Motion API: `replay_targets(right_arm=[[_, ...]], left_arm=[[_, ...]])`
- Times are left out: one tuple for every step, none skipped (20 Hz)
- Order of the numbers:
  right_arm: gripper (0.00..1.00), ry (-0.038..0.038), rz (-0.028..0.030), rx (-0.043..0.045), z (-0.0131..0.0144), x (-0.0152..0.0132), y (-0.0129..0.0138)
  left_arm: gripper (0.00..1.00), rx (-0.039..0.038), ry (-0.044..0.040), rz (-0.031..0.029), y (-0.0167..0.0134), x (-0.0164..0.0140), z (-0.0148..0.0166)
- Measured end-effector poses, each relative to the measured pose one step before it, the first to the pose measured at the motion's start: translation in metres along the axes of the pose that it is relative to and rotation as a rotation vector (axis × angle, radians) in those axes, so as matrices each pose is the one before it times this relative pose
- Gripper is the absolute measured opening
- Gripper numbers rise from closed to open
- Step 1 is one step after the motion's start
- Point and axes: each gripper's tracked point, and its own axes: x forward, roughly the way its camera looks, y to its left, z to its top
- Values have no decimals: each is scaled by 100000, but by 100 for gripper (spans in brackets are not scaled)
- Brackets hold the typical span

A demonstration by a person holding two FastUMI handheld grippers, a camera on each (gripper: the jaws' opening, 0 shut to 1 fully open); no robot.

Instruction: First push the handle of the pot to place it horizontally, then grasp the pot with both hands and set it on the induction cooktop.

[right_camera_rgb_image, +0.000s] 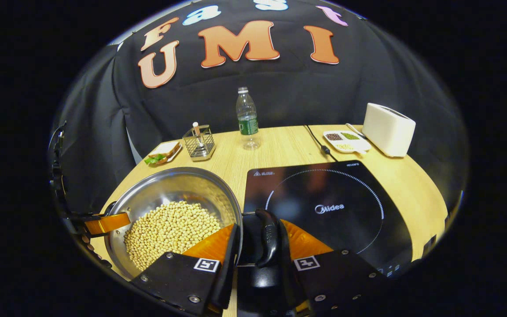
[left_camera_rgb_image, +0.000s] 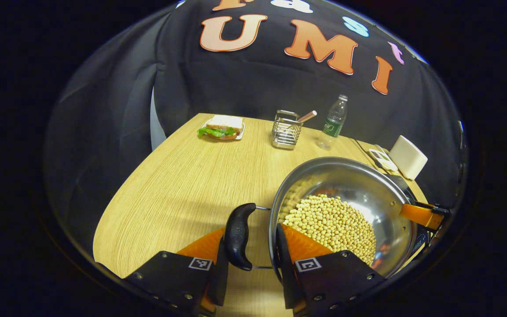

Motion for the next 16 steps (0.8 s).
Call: replay_targets(right_arm=[[47, -924, 805, 1373, 758, -455, -617], [47, -714, 601, 1181, 697, -503, -743], [47, -879, 383, 1112, 634, -606, -879], [47, -598, 54, 1183, 560, -546, -1009], [47, -633, -264, 1332, 494, -376, -1148], [47, -634, -677, 1117, 607, -492, -1351], [47, -807, -965, 764, 452, -397, -1483], [47, -827, -1376, 713, 495, -278, -1567], [47, -446, -1601, 699, 286, -287, -1614], [47, -466, -1819, 637, 312, -234, -1839], [47, -324, -1860, 997, 222, -172, -1837], [47, 35, -1705, 1199, 219, -10, -1807], [47, 86, -1739, 1563, 17, 161, -1739], [47, 353, -1884, 1685, 109, 245, -1871], [47, 260, -1301, 1322, 55, 245, -1373], [47, 222, -1290, 1303, 59, 273, -1334]], left_arm=[[53, 689, -1891, -590, -1119, -470, 1078], [53, 769, -1869, -816, -1175, -558, 951], [53, 780, -1560, -887, -1164, -780, 869], [53, 981, -1528, -1231, -1314, -387, 858], [53, 1000, -1252, -1409, -1447, 21, 722], [53, 781, -690, -1529, -1609, 71, 551], [53, 736, -408, -1476, -1630, 252, 237], [53, 780, 222, -1611, -1699, 490, 144], [53, 417, 651, -1654, -1769, 494, -35], [53, 158, 1038, -1766, -1679, 662, -93], [52, 225, 889, -1815, -1904, 595, -89], [53, 584, 1030, -1707, -1781, 791, -48], [53, 758, 1315, -1507, -1752, 904, -217], [53, 952, 845, -1226, -1606, 855, -64], [53, 987, 838, -788, -1284, 1058, -52], [53, 546, 547, -649, -1144, 931, -118]])
